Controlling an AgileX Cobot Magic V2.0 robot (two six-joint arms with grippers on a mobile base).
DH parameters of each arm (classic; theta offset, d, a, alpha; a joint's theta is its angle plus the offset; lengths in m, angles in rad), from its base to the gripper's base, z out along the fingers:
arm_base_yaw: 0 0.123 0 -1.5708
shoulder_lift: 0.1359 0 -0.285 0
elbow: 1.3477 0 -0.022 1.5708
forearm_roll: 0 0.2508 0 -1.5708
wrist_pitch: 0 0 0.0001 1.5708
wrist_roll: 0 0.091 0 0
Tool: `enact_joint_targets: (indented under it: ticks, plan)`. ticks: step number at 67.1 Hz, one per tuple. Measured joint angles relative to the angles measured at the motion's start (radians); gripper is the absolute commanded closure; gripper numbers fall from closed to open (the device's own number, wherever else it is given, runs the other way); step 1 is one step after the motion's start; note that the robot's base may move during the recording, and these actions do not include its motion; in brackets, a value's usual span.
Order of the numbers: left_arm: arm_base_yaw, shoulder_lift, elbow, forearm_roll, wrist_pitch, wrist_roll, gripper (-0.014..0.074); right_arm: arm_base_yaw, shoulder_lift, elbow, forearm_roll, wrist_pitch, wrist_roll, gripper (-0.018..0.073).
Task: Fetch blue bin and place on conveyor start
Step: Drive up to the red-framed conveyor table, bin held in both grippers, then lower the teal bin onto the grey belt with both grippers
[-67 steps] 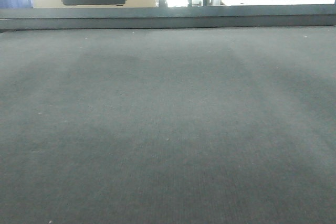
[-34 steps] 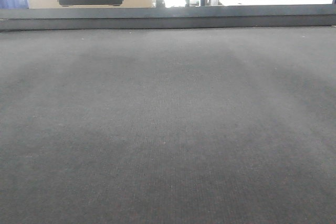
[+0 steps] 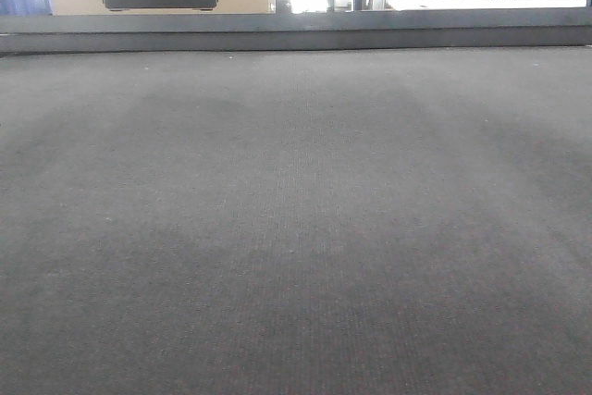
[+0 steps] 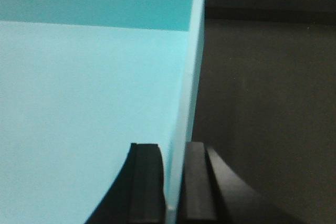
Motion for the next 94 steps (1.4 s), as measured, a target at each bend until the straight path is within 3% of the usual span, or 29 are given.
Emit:
enact_joint_targets:
  ticks: [30, 47, 54, 64, 78, 94]
  plan:
    - [0.0, 0.0, 0.0, -0.007, -0.007, 0.0, 0.0707, 0.0, 0.0, 0.0, 0.008, 0.002, 0.0, 0.0711]
    - [0.0, -0.002, 0.054, -0.039, 0.18, 0.0, 0.0707, -0.002, -0.002, 0.014, 0.068, 0.211, 0.0, 0.0711]
    - [-0.002, -0.002, 0.151, -0.054, 0.175, 0.0, 0.0707, -0.002, -0.002, 0.068, 0.072, 0.225, 0.0, 0.0711]
    - [-0.002, -0.002, 0.325, -0.063, 0.037, 0.0, 0.0707, -0.002, -0.002, 0.258, 0.082, 0.13, 0.0, 0.0711]
    - [-0.004, 0.0, 0.516, -0.063, -0.165, 0.0, 0.0707, 0.0, -0.002, 0.555, 0.11, -0.137, 0.0, 0.0711]
    - [-0.004, 0.059, 0.573, -0.061, -0.226, 0.0, 0.0706, 0.002, 0.032, 0.664, 0.128, -0.271, 0.0, 0.0695]
